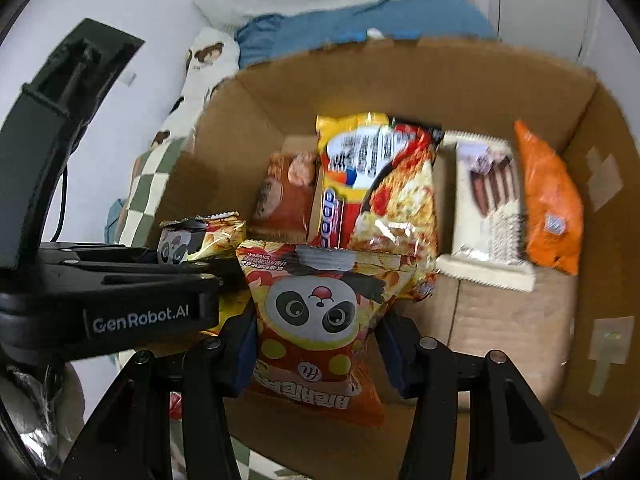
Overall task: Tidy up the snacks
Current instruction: 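Carry both panda bags into the box and open both tools to release them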
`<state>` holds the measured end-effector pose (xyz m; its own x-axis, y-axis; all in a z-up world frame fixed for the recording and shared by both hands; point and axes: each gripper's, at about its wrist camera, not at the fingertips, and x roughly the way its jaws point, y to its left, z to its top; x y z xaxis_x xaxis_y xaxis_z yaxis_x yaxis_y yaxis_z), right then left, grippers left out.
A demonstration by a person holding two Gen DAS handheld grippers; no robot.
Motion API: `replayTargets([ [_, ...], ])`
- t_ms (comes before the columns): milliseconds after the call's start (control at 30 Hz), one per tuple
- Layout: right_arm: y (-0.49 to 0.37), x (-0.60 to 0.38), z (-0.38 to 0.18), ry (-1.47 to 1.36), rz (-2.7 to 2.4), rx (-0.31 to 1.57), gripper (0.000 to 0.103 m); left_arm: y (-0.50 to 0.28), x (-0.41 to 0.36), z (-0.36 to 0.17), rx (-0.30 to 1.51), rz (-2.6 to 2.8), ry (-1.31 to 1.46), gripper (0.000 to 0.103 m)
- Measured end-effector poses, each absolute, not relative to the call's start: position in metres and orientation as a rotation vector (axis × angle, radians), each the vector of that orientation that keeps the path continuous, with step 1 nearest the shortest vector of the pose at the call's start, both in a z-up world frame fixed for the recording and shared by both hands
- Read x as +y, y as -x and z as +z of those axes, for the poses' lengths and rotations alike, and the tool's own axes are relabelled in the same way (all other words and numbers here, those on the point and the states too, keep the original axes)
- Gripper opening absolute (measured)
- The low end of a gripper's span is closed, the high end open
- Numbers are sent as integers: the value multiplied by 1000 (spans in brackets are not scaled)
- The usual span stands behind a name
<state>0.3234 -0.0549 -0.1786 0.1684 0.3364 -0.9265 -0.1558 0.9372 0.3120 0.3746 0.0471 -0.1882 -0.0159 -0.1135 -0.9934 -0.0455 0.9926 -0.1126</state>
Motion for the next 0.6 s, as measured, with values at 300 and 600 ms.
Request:
replayTargets([
  [300, -326, -61, -193, -152, 323, 1443, 93, -371, 48, -184, 1575, -65, 144, 89],
  [600, -319, -92, -169, -136, 224, 1411, 97, -357, 43, -166, 1522, -35, 140, 90],
])
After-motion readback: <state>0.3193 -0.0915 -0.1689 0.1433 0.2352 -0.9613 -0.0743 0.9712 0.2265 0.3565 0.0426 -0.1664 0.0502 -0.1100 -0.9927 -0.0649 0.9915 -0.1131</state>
